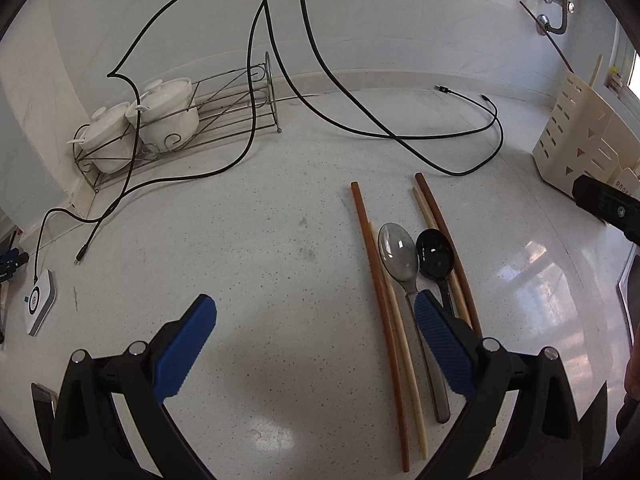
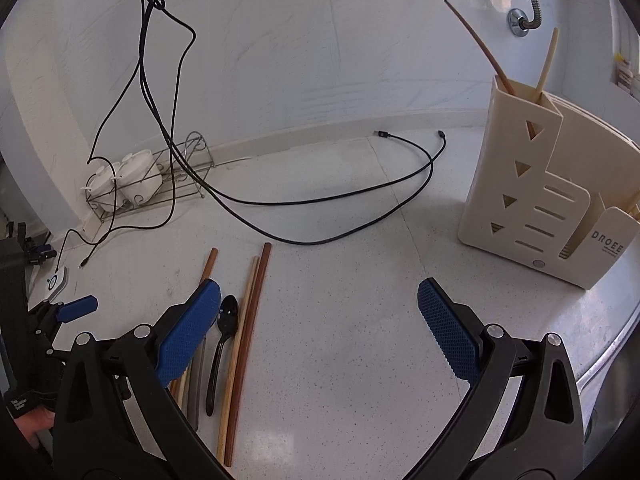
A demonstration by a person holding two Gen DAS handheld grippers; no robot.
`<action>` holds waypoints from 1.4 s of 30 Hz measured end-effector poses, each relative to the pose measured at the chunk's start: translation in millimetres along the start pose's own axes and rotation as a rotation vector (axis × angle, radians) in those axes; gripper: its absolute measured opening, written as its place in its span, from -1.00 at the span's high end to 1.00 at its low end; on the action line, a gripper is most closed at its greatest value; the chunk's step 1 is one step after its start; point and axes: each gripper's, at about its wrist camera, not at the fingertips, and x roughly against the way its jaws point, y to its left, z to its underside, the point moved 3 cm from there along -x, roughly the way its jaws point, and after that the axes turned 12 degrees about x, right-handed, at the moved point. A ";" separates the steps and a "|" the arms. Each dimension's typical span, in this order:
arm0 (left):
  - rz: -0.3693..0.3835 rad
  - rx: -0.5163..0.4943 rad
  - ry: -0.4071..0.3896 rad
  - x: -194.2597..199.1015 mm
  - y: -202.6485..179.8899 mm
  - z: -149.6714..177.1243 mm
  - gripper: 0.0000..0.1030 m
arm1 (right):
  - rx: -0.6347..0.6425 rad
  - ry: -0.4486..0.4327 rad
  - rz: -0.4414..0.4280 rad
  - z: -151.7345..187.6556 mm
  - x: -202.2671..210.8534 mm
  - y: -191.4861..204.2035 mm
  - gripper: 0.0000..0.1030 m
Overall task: Organize utensils
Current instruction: 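Lower both open tools over the remaining chopsticks in the row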
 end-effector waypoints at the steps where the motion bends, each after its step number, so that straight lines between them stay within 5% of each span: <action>1: -0.003 0.002 0.011 -2.4 0.4 0.4 -0.89 | -0.001 0.031 -0.005 1.7 -5.6 0.2 -0.84; 7: -0.001 0.031 0.074 -14.4 3.2 1.8 -0.89 | 0.002 0.205 -0.064 13.8 -36.9 5.8 -0.83; 15: -0.025 0.037 0.155 -32.9 4.8 3.7 -0.89 | -0.014 0.323 -0.080 19.0 -58.7 7.1 -0.68; 42: -0.104 -0.021 0.243 -61.2 -9.0 -9.8 -0.89 | 0.016 0.283 -0.036 11.9 -49.1 2.0 -0.70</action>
